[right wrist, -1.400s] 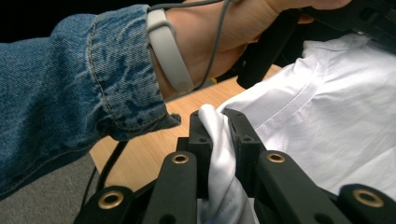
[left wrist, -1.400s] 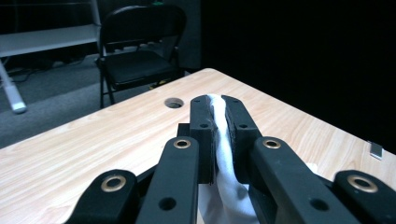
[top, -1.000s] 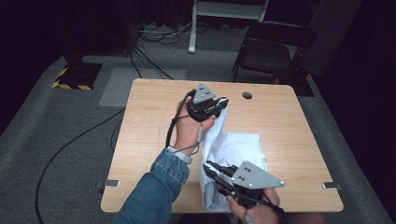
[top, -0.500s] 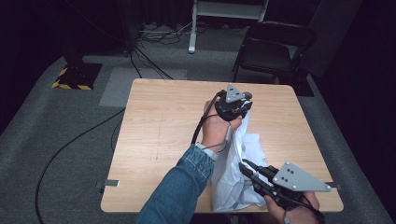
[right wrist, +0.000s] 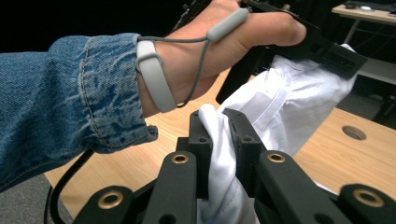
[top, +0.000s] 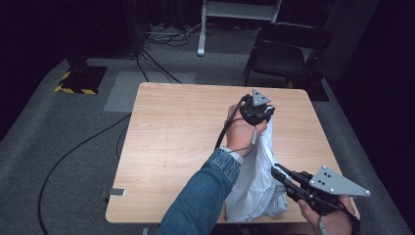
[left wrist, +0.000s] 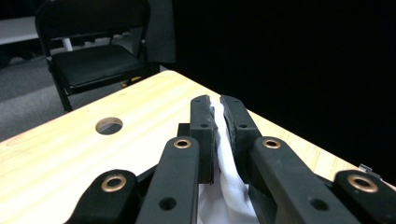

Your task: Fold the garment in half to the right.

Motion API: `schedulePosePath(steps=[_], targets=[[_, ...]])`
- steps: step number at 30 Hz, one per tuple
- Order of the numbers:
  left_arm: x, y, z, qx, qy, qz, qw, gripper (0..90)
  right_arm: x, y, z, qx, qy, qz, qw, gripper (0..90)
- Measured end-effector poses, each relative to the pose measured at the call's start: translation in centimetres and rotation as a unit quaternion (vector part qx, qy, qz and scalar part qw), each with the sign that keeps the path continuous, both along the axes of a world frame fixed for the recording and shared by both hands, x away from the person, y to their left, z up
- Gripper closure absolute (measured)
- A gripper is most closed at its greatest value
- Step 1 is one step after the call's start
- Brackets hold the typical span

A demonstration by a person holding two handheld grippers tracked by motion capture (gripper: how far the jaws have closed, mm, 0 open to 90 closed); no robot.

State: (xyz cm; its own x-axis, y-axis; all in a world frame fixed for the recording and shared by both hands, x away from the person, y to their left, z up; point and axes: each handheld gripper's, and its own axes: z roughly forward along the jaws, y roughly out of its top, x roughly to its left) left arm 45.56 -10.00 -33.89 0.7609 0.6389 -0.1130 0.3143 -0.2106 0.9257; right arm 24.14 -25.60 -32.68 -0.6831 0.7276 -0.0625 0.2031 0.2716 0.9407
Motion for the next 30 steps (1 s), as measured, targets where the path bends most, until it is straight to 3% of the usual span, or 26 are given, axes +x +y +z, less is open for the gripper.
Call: schedulePosePath(steps=[30], targets=[[1.6,-5.8,-3.6,0.026,0.035,-0.018,0.9989,83.9,0.3,-6.7,-3.0,-0.001,0.035,-0.061,0.9975,81.7]])
